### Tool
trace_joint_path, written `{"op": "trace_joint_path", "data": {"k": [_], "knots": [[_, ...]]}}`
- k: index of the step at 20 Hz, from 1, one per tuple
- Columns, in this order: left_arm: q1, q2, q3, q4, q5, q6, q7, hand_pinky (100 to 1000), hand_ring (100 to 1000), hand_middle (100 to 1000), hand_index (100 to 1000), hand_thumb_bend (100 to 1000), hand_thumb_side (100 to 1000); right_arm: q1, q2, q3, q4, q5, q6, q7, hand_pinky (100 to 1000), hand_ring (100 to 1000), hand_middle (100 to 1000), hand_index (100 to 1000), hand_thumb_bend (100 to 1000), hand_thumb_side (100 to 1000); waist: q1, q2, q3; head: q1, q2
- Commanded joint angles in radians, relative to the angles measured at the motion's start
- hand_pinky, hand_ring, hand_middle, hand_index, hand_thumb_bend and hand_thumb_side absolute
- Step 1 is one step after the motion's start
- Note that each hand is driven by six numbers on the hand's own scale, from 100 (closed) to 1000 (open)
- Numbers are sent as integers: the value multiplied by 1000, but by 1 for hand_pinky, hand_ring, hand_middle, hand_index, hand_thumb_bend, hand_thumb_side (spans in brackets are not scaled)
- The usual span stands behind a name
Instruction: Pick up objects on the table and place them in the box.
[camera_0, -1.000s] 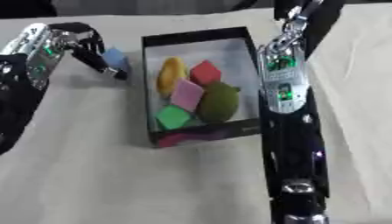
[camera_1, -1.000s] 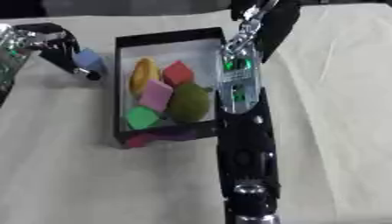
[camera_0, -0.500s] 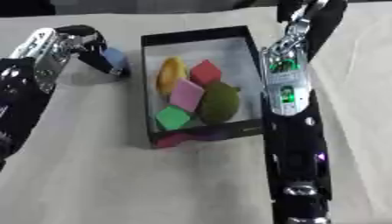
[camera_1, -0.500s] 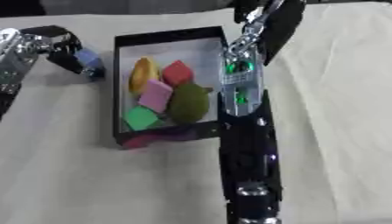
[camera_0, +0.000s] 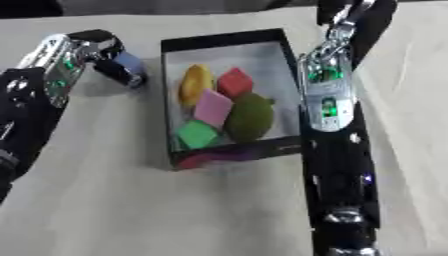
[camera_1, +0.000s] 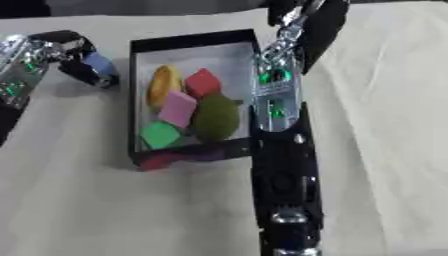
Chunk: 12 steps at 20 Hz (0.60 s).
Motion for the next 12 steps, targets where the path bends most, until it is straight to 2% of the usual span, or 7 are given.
{"op": "trace_joint_path", "data": {"k": [1,5,6,12], "knots": [[-20,24,-5,-31,17,8,-17,728,674,566,697,234,328,-13,-7,3,-8,-6,6,-12,833,730,743,819,100,736,3,-9,3,-3,-9],[-13,29,1,-62,54,23,-32,723,671,564,696,156,283,-7,-8,2,-11,-5,7,-13,833,730,743,819,100,735,2,-16,6,-6,-6],[-12,31,5,-73,66,28,-36,720,669,563,696,124,248,-6,-8,1,-11,-4,7,-13,833,730,743,819,100,734,1,-18,7,-8,-5],[-9,55,12,-140,112,56,-51,719,665,555,689,100,185,9,-5,3,-22,1,4,-10,833,730,743,819,100,729,0,-35,15,-17,4]]}}
